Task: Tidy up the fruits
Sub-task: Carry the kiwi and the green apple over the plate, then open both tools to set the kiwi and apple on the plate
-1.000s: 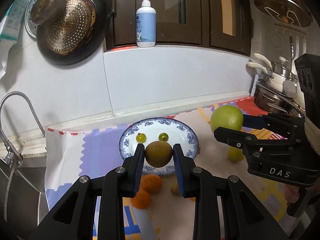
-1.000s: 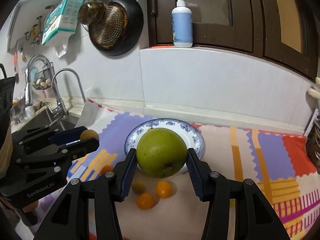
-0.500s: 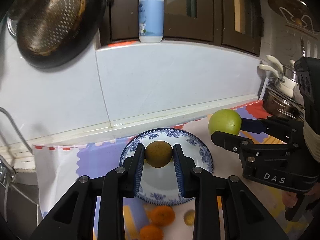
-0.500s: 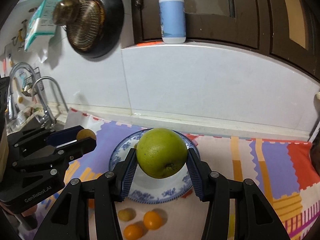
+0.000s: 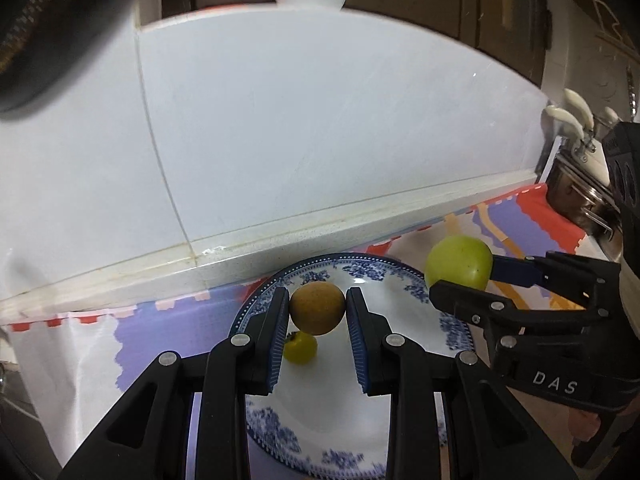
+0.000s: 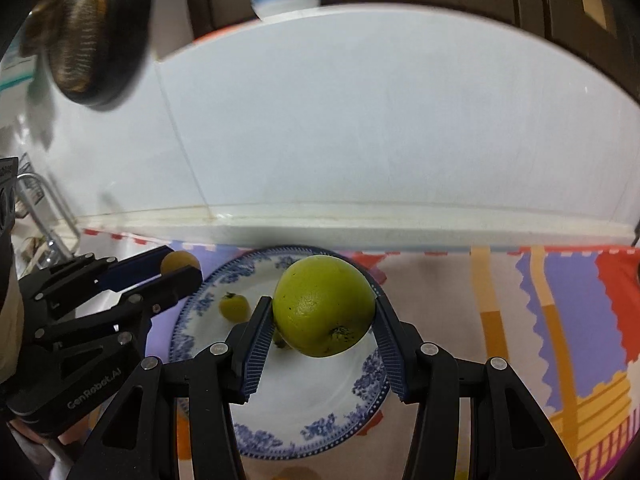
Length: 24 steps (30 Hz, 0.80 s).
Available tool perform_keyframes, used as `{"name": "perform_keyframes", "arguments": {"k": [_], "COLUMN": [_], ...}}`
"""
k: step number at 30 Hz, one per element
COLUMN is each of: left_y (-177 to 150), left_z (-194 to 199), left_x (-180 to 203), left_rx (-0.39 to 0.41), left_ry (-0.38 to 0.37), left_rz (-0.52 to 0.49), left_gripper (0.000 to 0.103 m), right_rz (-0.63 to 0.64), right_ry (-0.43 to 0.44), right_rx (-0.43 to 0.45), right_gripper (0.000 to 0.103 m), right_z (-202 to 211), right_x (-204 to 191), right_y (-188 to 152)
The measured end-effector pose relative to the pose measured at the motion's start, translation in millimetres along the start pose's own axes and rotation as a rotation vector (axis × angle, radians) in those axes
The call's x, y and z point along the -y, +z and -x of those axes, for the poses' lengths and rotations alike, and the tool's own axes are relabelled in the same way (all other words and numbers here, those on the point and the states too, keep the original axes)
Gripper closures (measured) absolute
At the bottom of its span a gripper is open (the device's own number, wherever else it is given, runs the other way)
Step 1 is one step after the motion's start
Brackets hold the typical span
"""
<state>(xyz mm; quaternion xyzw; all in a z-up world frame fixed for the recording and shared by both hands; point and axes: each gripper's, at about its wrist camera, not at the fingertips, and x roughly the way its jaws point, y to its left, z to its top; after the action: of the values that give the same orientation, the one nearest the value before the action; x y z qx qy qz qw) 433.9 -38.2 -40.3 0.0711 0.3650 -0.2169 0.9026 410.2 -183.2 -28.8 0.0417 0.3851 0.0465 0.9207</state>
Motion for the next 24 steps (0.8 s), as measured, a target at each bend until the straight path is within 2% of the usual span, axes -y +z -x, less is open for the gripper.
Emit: {"name": "perform_keyframes", "arguments": {"k": [12,21,24], "left_y": [8,10,9], "left_z": [-57,-68,-65], "left_x": [-6,-9,-8], "left_rx": [-0.102,-0.125,-0.127], "left_ry": [-0.007,-0.012,-0.007], "left_rz": [-0.027,-0.019,-0.026], "left_gripper": [0.074,0.073,0.069], "right_rz": [-0.058,-0.077,-0.085], "right_ry": [-0.03,-0.03,-0.031], "right_rx": [-0.093,-0.128,-0.145], "right_gripper": [0.053,0.052,0.052], "right_z": [-54,-69,-71], "right_x": [9,15,16], "right_y": [4,0,-1]}}
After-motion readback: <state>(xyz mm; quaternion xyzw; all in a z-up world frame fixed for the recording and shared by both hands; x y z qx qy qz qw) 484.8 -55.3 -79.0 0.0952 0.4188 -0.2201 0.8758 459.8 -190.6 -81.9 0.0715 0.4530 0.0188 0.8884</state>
